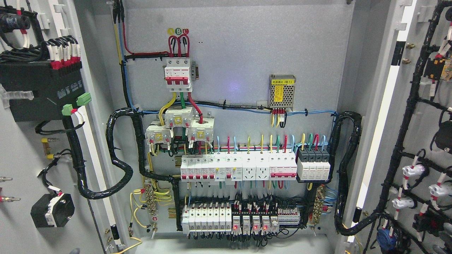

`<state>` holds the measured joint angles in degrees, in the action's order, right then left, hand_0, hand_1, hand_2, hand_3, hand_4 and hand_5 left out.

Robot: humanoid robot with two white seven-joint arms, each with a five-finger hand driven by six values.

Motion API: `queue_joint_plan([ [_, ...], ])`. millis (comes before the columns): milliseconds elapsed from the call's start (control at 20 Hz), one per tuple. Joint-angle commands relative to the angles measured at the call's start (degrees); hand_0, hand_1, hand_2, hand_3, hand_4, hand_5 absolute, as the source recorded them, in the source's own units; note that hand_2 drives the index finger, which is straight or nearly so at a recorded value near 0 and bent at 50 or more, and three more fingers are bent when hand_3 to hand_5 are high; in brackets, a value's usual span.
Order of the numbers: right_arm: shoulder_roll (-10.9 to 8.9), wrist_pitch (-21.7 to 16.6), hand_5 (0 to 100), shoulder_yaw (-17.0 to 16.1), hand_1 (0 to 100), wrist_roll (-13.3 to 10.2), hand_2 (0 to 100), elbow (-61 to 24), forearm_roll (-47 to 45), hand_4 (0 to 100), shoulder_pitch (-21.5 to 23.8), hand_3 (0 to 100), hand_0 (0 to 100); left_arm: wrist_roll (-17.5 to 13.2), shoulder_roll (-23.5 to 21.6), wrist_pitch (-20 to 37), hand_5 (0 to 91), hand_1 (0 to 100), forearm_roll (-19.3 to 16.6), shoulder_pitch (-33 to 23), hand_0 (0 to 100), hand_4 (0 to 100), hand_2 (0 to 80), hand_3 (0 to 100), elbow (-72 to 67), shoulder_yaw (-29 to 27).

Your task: Open door with both hands

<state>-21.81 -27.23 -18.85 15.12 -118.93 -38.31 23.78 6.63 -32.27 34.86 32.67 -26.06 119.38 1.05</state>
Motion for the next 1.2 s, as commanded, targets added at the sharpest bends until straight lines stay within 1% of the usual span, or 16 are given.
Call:
queue_joint_plan([
  [0, 0.10, 0.0, 0, -2.6, 0, 0.0, 0, 0.0, -3.0, 0, 0.8, 0, 19, 0.2, -3.8, -0.2, 0.0, 0, 4.2, -1.8, 0, 0, 0.0, 0, -0.6, -7.6],
  [200, 0.18, 0.0, 0, -2.9, 0, 0.0, 0, 0.2, -3.2, 0, 0.8, 0, 19, 0.2, -4.6, -0.3, 0.0, 0, 6.4, -2.9, 0, 0, 0.0, 0, -1.7, -9.6],
  [351, 0.27, 0.0, 0, -2.9, 0, 0.0, 0, 0.3, -3.2, 0, 0.9, 0, 19, 0.1, -5.2, -0.5, 0.0, 0, 7.9, -2.9, 0, 0, 0.0, 0, -3.4, -9.8],
  [451, 0.27, 0.0, 0, -3.6, 0, 0.0, 0, 0.3, -3.2, 0, 0.9, 0, 19, 0.1, -5.4, -0.5, 0.0, 0, 8.5, -2.9, 0, 0, 0.0, 0, -4.6, -10.2],
  [651, 0.36, 0.0, 0, -3.8, 0, 0.0, 0, 0.5, -3.2, 0, 1.4, 0, 19, 0.1, -6.4, -0.9, 0.0, 0, 11.0, -2.9, 0, 0, 0.0, 0, -6.3, -11.2],
  [751, 0.45, 0.1, 0, -4.5, 0, 0.0, 0, 0.5, -3.2, 0, 1.7, 0, 19, 0.1, -6.6, -1.1, 0.0, 0, 11.5, -2.9, 0, 0, 0.0, 0, -7.2, -11.3],
  [952, 0.97, 0.1, 0, -5.7, 0, 0.0, 0, 0.5, -3.2, 0, 2.4, 0, 19, 0.1, -6.6, -3.7, 0.0, 0, 13.0, -2.0, 0, 0, 0.0, 0, -8.7, -11.7],
  [1052, 1.85, 0.2, 0, -5.7, 0, 0.0, 0, 0.5, -3.2, 0, 2.6, 0, 19, 0.1, -6.6, -4.5, 0.0, 0, 13.6, -1.3, 0, 0, 0.0, 0, -9.2, -11.9],
  [1152, 2.20, 0.3, 0, -5.8, 0, 0.0, 0, 0.8, -3.3, 0, 2.8, 0, 19, 0.1, -6.7, -6.1, 0.0, 0, 14.3, -1.0, 0, 0, 0.0, 0, -9.3, -12.3],
])
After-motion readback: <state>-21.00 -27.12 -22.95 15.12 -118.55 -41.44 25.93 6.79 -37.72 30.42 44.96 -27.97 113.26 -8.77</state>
